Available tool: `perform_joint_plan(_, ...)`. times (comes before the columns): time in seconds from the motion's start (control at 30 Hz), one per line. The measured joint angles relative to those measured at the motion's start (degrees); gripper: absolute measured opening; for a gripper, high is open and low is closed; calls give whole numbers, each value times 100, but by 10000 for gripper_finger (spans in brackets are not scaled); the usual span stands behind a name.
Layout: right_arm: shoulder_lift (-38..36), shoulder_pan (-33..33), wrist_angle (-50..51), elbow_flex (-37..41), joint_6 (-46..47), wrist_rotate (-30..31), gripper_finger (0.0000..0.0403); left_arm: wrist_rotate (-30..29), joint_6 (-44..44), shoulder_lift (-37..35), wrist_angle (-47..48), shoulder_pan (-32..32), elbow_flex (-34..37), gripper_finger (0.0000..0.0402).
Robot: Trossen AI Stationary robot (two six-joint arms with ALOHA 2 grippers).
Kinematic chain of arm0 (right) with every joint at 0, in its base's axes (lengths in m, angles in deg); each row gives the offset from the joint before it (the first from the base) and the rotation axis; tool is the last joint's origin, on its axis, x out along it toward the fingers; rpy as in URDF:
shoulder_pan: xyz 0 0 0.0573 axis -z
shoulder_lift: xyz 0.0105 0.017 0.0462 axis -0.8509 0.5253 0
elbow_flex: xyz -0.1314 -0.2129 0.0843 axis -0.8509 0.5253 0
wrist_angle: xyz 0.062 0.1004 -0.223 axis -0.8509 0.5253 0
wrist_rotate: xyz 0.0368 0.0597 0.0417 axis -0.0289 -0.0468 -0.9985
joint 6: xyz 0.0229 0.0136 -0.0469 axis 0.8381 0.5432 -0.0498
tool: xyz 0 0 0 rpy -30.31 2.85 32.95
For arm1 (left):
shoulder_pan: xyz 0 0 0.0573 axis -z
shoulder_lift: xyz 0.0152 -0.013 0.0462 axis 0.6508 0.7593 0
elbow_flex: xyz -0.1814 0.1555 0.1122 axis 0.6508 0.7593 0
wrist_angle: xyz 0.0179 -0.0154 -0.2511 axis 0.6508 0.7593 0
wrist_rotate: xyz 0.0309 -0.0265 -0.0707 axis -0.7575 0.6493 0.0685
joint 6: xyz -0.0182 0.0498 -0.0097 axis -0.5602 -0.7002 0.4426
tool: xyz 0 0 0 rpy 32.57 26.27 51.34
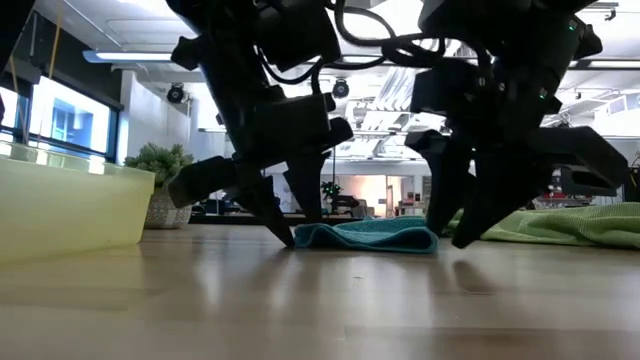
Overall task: Roll microfiber towels into tight, uniform cylinder then place into a basket
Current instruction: Fold the blue towel
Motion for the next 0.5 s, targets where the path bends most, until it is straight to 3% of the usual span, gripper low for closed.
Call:
perform_joint_plan(0.37, 315, -126, -419, -11, 50, 31, 149, 394, 1060, -3, 35, 163, -7, 159)
perform_joint_plan(0.5, 325, -177, -445, -11, 203, 54, 149, 536, 1524, -3, 53, 161, -7, 139)
